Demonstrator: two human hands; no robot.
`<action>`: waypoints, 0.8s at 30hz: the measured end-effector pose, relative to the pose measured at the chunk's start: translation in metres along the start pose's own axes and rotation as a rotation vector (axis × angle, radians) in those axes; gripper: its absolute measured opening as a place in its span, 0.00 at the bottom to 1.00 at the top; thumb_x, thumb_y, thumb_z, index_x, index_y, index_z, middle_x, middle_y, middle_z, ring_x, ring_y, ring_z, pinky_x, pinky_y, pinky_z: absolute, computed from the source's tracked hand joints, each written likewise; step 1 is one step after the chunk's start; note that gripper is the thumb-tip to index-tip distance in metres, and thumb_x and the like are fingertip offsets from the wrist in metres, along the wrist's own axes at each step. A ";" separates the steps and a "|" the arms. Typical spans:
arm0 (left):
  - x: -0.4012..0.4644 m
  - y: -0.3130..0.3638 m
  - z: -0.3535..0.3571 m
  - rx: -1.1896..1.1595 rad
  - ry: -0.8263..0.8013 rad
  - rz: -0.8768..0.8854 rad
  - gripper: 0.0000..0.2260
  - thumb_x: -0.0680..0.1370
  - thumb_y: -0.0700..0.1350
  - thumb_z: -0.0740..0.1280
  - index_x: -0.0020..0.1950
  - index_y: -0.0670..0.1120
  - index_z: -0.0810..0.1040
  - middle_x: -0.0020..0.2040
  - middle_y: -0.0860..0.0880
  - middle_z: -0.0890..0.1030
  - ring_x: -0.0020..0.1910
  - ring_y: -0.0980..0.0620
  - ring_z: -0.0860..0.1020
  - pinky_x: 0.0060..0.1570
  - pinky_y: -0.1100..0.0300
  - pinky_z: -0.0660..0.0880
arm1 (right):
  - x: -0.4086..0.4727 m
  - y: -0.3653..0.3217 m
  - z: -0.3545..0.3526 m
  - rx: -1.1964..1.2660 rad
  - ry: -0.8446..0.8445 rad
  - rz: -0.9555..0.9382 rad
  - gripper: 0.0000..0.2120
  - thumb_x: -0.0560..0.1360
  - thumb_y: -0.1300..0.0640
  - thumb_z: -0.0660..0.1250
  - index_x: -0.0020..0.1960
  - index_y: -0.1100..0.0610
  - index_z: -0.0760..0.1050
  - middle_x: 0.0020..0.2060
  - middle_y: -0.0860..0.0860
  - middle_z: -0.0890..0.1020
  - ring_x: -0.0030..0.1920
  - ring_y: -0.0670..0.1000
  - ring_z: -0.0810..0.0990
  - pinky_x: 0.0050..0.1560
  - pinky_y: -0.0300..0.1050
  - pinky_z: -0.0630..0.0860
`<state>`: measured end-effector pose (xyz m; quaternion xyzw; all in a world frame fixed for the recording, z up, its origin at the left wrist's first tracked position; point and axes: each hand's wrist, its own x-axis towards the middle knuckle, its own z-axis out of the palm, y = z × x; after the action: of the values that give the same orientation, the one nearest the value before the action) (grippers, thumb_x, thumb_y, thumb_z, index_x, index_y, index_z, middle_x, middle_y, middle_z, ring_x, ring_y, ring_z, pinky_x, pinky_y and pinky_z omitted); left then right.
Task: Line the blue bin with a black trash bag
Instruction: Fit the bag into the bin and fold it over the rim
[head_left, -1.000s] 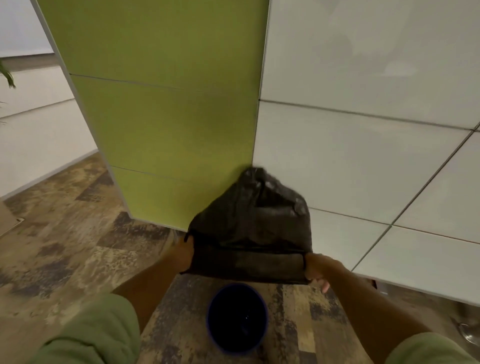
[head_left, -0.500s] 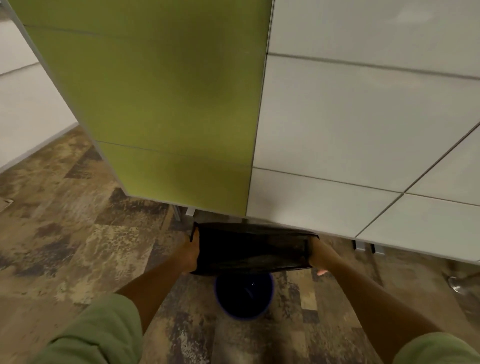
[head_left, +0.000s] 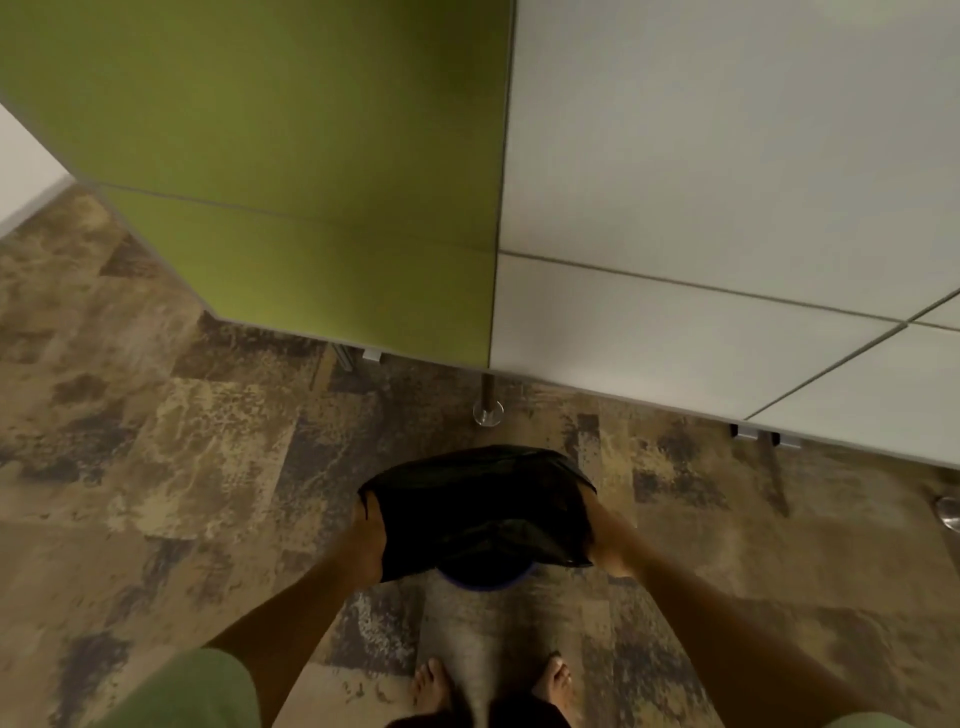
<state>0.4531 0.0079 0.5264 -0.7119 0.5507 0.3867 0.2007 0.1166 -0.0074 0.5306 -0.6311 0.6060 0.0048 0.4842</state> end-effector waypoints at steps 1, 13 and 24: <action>0.006 0.000 0.007 -0.008 0.009 -0.007 0.45 0.78 0.40 0.67 0.77 0.41 0.31 0.80 0.39 0.39 0.53 0.44 0.78 0.52 0.58 0.76 | -0.004 -0.007 0.001 -0.002 -0.051 0.008 0.45 0.75 0.45 0.70 0.80 0.44 0.43 0.71 0.49 0.70 0.68 0.55 0.73 0.62 0.46 0.70; 0.093 -0.005 0.058 0.034 -0.021 0.009 0.45 0.78 0.38 0.65 0.77 0.42 0.30 0.80 0.38 0.49 0.30 0.54 0.70 0.27 0.66 0.66 | 0.058 0.023 0.056 0.026 -0.154 0.151 0.44 0.79 0.54 0.65 0.80 0.49 0.35 0.76 0.58 0.63 0.72 0.61 0.68 0.59 0.43 0.65; 0.211 -0.028 0.129 0.188 -0.095 0.135 0.48 0.77 0.38 0.67 0.73 0.39 0.25 0.78 0.36 0.34 0.57 0.42 0.79 0.51 0.56 0.79 | 0.171 0.120 0.135 -0.124 -0.141 0.235 0.52 0.74 0.52 0.71 0.77 0.40 0.31 0.71 0.61 0.68 0.59 0.62 0.78 0.56 0.55 0.79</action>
<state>0.4569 -0.0242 0.2795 -0.6322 0.6210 0.3794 0.2660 0.1479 -0.0291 0.2848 -0.5828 0.6387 0.1430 0.4816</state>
